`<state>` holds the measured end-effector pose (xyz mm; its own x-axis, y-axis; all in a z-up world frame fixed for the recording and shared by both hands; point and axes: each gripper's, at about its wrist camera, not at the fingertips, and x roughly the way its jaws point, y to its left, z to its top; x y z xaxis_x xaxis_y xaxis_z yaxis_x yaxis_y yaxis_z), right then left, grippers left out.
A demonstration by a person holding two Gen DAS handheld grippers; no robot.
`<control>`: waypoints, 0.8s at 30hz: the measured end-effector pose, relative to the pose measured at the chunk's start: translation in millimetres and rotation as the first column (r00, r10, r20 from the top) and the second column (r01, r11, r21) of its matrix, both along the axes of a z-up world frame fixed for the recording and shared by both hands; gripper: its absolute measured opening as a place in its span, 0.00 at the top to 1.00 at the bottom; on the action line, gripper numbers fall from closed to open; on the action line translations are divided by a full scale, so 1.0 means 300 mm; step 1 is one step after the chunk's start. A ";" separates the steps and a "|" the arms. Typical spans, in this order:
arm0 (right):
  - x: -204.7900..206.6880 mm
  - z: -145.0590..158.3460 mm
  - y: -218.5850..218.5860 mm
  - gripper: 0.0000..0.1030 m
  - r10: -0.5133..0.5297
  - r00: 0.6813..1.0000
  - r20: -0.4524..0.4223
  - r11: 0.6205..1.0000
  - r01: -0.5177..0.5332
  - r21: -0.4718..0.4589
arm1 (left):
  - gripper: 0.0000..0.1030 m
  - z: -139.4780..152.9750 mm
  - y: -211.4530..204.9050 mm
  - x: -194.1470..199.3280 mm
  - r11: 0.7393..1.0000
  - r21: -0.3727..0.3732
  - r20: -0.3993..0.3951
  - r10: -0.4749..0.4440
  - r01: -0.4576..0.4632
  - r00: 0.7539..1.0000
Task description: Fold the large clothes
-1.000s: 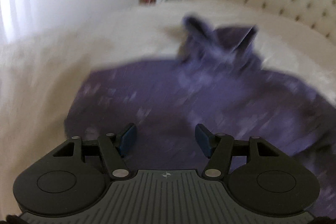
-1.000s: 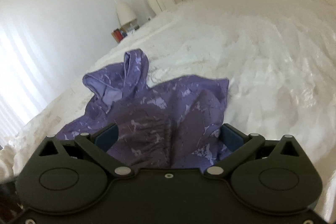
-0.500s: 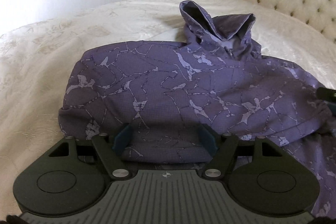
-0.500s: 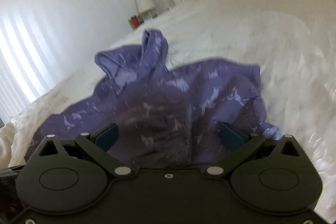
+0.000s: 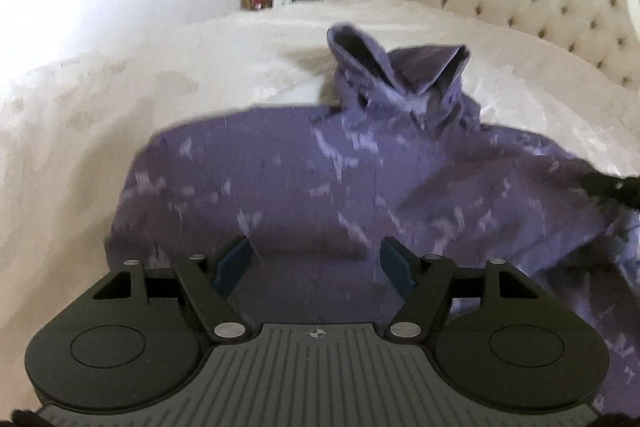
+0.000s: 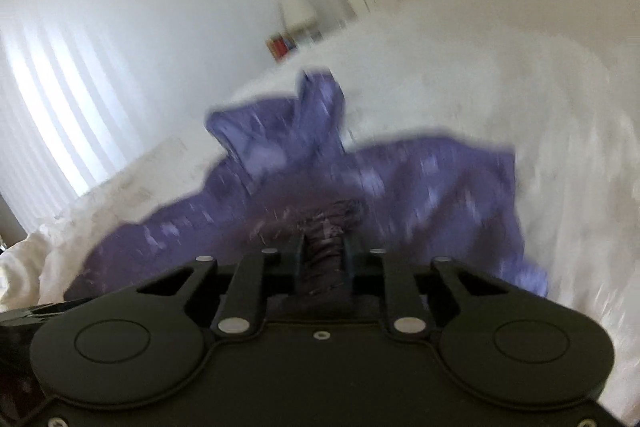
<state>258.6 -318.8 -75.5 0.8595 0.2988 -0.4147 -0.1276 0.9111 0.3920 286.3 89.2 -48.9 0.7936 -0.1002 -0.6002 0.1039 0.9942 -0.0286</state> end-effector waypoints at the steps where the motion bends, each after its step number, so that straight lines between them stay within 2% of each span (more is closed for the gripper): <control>1: -0.014 0.023 0.001 0.76 -0.008 1.000 0.029 1.000 0.008 -0.023 | 0.33 0.011 -0.002 0.001 1.000 0.009 0.016 -0.002 0.002 1.000; 3: -0.027 0.051 -0.003 0.82 -0.036 0.998 0.056 0.996 0.041 -0.073 | 0.33 0.027 -0.007 0.010 1.000 0.029 0.040 -0.007 0.006 0.999; 4: -0.028 0.052 -0.006 0.82 -0.049 0.997 0.052 0.994 0.054 -0.097 | 0.33 0.030 -0.007 0.017 0.999 0.036 0.046 -0.006 0.004 0.999; 8: 0.014 -0.014 -0.024 0.80 -0.086 0.993 -0.076 0.989 0.076 -0.127 | 0.32 0.007 0.007 0.058 0.998 0.050 0.021 0.032 -0.033 0.999; 10: 0.032 -0.046 -0.023 0.72 -0.102 0.986 -0.130 0.987 0.084 -0.138 | 0.32 -0.018 0.025 0.079 0.996 0.058 -0.008 0.065 -0.064 0.998; 11: 0.029 -0.048 -0.019 0.72 -0.109 0.985 -0.133 0.985 0.090 -0.145 | 0.32 -0.030 0.033 0.089 0.996 0.056 -0.020 0.073 -0.072 0.997; 12: 0.025 -0.044 -0.018 0.62 -0.118 0.985 -0.127 0.983 0.098 -0.153 | 0.32 -0.042 0.038 0.094 0.995 0.058 -0.024 0.078 -0.076 0.997; 13: 0.020 -0.035 -0.009 0.57 -0.126 0.985 -0.115 0.979 0.105 -0.172 | 0.31 -0.052 0.037 0.097 0.995 0.068 -0.024 0.079 -0.077 0.997; 15: 0.000 -0.016 0.004 0.40 -0.146 0.987 -0.072 0.968 0.128 -0.216 | 0.27 -0.064 0.030 0.097 0.994 0.089 -0.017 0.066 -0.064 0.998; 18: -0.031 0.014 0.020 0.36 -0.150 0.989 0.011 0.966 0.148 -0.214 | 0.23 -0.081 0.015 0.086 0.992 0.113 0.003 0.051 -0.051 0.999; 22: -0.051 0.033 0.066 0.34 -0.052 0.995 0.088 0.975 0.069 -0.211 | 0.22 -0.098 0.019 0.076 0.993 0.103 0.022 0.046 -0.048 0.999; 24: -0.042 0.020 0.102 0.33 0.004 0.997 0.083 0.972 0.015 -0.234 | 0.22 -0.098 0.023 0.073 0.994 0.097 0.024 0.046 -0.048 0.999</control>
